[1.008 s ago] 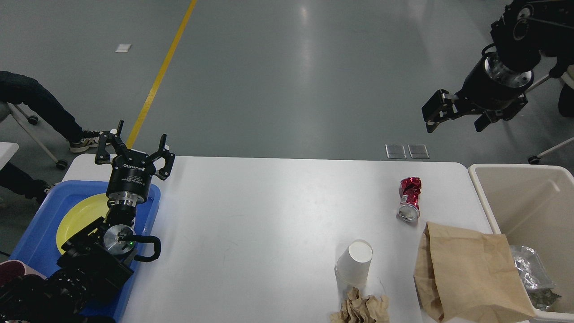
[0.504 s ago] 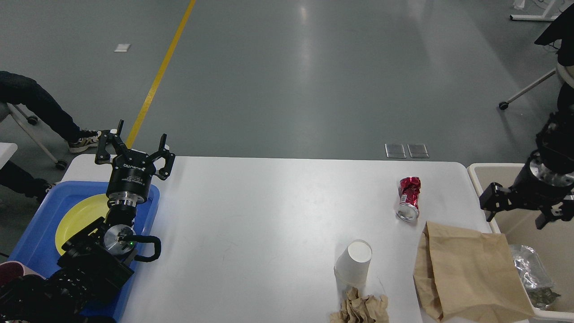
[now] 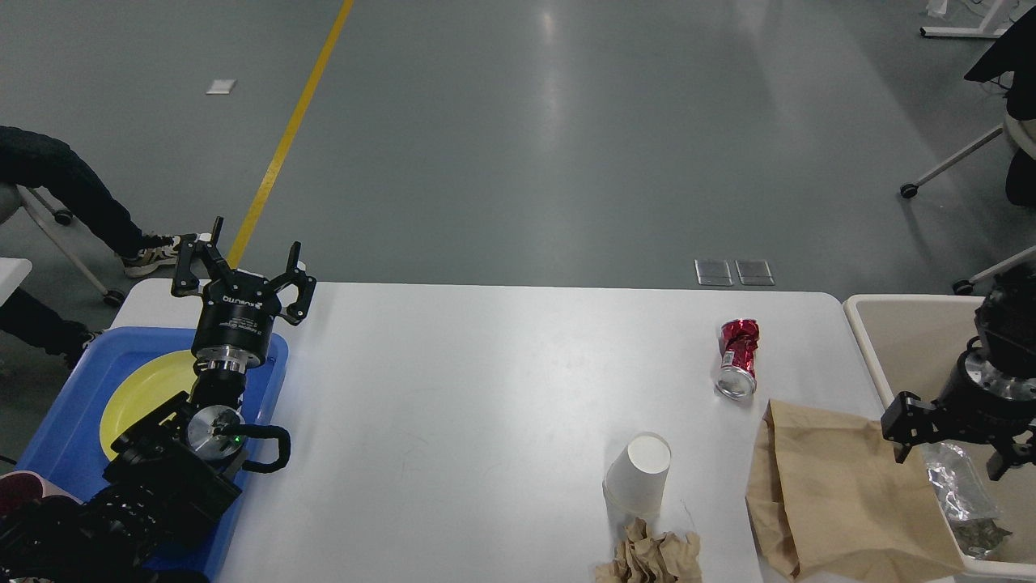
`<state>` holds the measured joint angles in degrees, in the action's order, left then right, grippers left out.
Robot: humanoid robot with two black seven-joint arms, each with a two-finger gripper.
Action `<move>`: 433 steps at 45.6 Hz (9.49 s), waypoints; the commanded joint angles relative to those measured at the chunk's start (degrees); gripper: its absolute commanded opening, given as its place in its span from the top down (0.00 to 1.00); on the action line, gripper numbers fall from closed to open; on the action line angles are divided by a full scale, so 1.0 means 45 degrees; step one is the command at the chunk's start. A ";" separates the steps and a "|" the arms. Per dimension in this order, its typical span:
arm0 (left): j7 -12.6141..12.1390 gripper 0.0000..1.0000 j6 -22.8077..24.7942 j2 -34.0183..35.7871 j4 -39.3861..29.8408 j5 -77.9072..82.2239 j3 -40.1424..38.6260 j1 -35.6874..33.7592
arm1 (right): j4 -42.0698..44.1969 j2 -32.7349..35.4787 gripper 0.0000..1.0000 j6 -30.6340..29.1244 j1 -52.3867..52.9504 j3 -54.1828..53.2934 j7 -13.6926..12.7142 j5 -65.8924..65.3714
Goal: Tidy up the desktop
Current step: 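Lower the right gripper onto the brown paper bag and grasp it, then lift the brown paper bag and drop it into the white bin, then swing the right gripper over to the red crushed can, then close the right gripper around the red can, then lift the red can and drop it into the white bin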
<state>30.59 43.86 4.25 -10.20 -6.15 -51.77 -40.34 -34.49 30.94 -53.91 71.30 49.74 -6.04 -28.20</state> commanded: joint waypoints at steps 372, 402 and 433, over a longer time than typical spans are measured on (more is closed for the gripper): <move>0.0000 0.03 0.0098 -0.0006 0.0000 -0.0001 0.0000 0.0019 | -0.0263 0.0036 1.00 0.2839 0.2357 -0.6015 -0.0026 0.0896; 0.0000 0.03 0.0098 -0.0006 0.0000 -0.0001 0.0000 0.0019 | 0.1979 0.2070 1.00 0.4595 0.0352 -0.6015 -0.0045 0.0896; 0.0000 0.03 0.0098 -0.0006 0.0000 -0.0001 0.0000 0.0019 | 0.5574 -0.0469 0.01 0.8660 -0.5980 -0.5781 0.0013 0.0877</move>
<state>30.59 44.30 4.22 -10.19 -6.16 -51.77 -40.26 -10.05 29.20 -14.96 44.86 23.52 -5.98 -24.16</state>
